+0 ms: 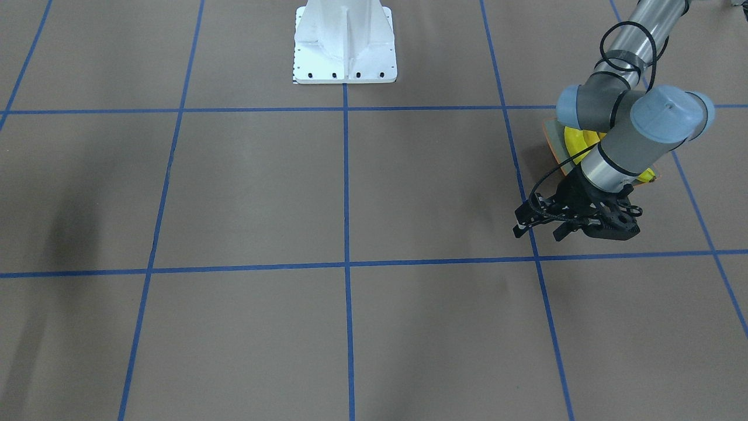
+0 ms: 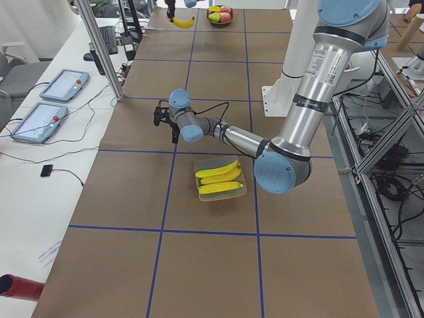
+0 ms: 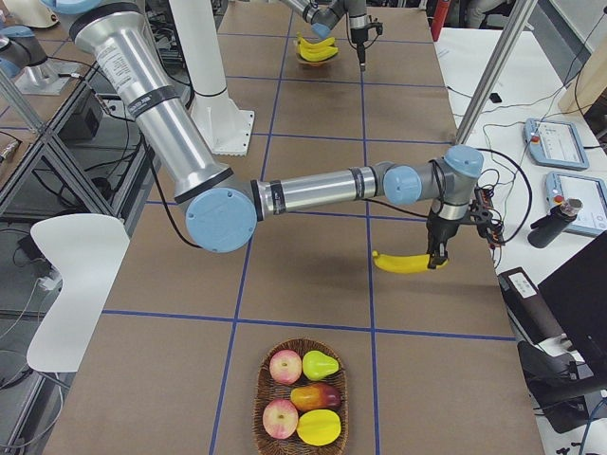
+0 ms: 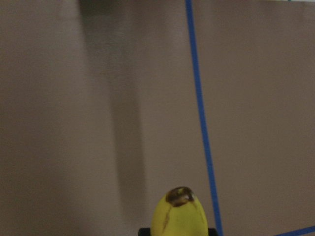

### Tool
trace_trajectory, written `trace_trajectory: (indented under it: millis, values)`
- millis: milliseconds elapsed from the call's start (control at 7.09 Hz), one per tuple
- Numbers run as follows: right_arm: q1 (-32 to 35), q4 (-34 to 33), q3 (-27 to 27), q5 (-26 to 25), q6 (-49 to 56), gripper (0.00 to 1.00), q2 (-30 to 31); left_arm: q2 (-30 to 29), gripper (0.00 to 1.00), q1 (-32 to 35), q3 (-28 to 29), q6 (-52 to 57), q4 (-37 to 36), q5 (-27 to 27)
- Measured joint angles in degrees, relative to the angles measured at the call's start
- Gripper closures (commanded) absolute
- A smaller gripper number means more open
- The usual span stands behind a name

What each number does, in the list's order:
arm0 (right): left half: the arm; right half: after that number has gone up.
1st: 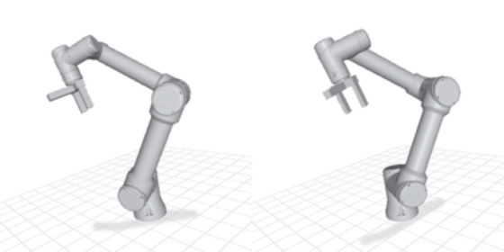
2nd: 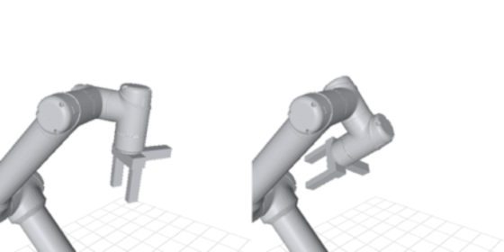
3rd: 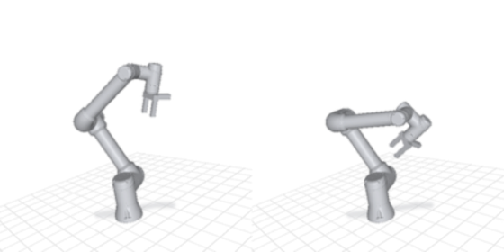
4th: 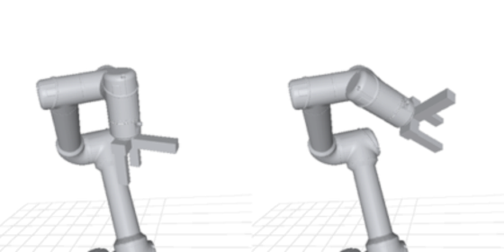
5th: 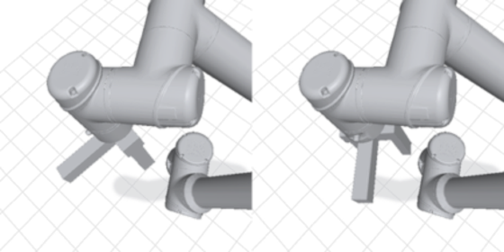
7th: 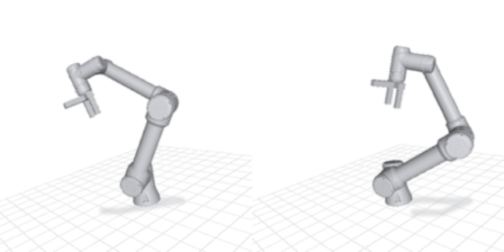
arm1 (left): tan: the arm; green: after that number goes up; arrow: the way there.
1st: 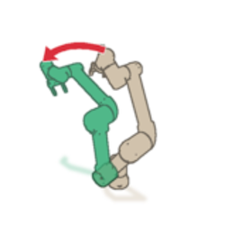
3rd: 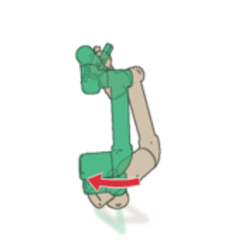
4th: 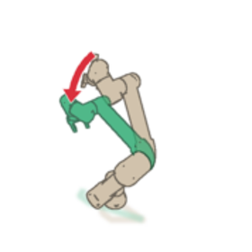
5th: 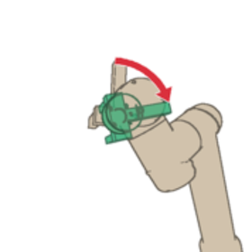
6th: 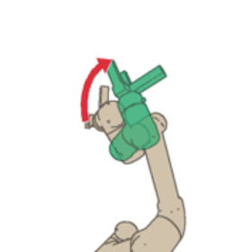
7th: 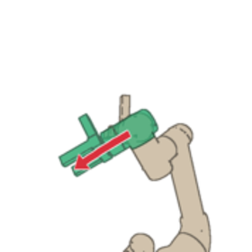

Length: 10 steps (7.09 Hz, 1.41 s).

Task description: Transfer all bananas from basket to plate

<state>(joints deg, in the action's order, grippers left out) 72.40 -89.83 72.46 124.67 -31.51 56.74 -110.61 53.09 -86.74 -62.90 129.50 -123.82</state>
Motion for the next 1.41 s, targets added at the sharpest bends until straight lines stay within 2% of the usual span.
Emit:
trace_trajectory:
  millis: [282, 564, 988, 1411]
  values:
    - [-4.94, -0.03, 5.13, 5.65, -10.15, 1.0, -1.19, -2.43, 0.0, -0.34, -0.56, -7.28, 0.62, -2.17]
    - [-10.33, 0.21, 11.78, 9.14, -21.85, 1.0, -1.41, -4.51, 0.0, -3.18, -4.66, -17.73, 1.11, -2.68]
    - [-18.79, 0.61, 19.14, 9.54, -37.47, 1.0, -4.25, -6.7, 0.0, -7.23, -11.73, -29.83, 3.31, -2.72]
    - [-23.91, 1.14, 22.48, 9.02, -43.7, 1.0, -6.88, -9.03, 0.0, -10.81, -13.22, -33.55, 4.07, -2.46]
